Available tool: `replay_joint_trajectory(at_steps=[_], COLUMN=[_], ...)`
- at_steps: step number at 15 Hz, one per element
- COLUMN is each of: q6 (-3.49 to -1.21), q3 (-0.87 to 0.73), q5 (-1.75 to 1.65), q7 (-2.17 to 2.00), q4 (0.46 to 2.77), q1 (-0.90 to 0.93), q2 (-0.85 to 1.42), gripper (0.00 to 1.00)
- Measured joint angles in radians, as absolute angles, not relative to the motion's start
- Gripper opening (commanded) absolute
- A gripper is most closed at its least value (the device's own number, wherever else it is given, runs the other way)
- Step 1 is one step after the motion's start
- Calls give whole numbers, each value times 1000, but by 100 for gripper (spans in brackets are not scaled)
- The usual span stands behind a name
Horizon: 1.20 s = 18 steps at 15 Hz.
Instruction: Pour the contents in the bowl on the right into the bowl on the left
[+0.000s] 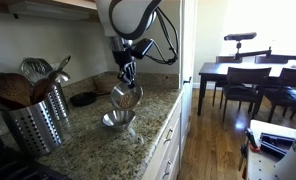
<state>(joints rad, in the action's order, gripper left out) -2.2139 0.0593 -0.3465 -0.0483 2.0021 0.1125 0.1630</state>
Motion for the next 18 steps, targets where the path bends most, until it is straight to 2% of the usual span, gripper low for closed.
replay_joint_trajectory(at_steps=[18], q6=[-2124], q3=[83], q5=[-611], q7=[-253], q4=[1968], q1=[190], q2=[171], gripper=[9])
